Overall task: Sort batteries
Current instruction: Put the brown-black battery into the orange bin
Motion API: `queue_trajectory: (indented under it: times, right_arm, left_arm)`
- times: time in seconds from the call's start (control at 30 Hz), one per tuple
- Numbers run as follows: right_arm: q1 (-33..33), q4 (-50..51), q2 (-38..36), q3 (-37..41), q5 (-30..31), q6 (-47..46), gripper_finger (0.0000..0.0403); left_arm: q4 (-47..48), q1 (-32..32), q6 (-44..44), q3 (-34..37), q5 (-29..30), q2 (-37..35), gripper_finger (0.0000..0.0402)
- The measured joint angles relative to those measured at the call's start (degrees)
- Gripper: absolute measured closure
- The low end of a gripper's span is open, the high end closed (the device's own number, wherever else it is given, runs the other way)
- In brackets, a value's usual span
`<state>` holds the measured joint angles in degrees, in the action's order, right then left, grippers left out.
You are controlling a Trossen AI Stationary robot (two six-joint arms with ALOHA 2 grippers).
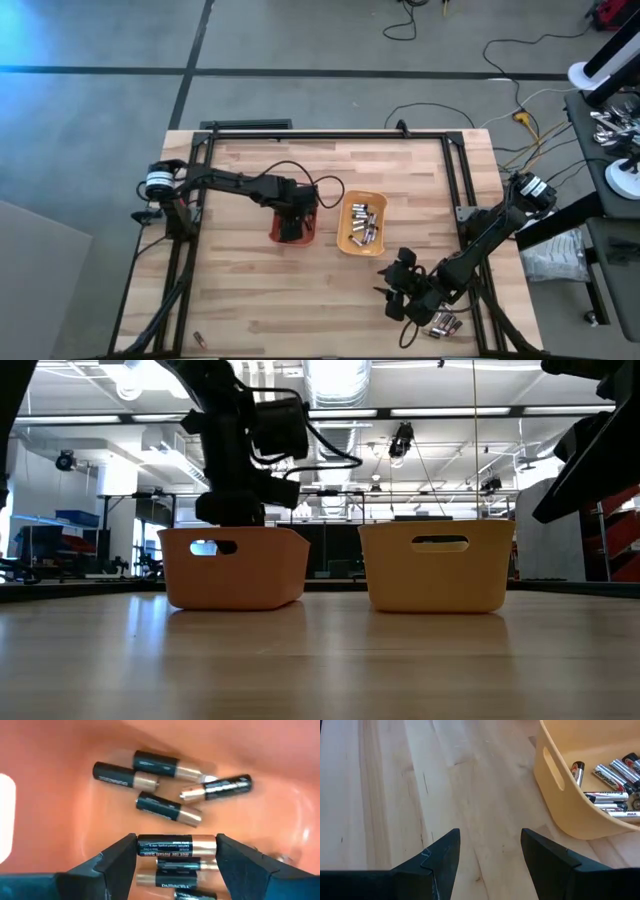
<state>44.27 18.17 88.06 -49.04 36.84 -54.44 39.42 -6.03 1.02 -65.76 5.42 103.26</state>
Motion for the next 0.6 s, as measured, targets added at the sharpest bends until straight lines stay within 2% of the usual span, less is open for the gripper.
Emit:
queue_trajectory:
  times: [0.13, 0.27, 0.47, 0.6]
  right_arm:
    - [0.0, -0.1, 0.3, 0.0, 0.1, -0.8, 0.0199]
    - [0.4, -0.8, 0.3, 0.0, 0.2, -5.9, 0.0199]
    - [2.3, -6.2, 0.9, 0.0, 1.8, -6.6, 0.0199]
    - [3.3, -12.6, 2.9, 0.0, 4.3, -3.6, 0.0199]
  left_arm:
    - [0.3, 0.1, -0.5, 0.0, -0.2, -0.9, 0.016]
    - [1.1, 0.1, 2.1, 0.0, -0.1, -0.9, 0.0159]
    - [3.7, 1.5, 5.8, 0.0, 0.1, -1.2, 0.0154]
    - [12.5, 2.5, 8.0, -1.5, 0.7, -2.3, 0.0137]
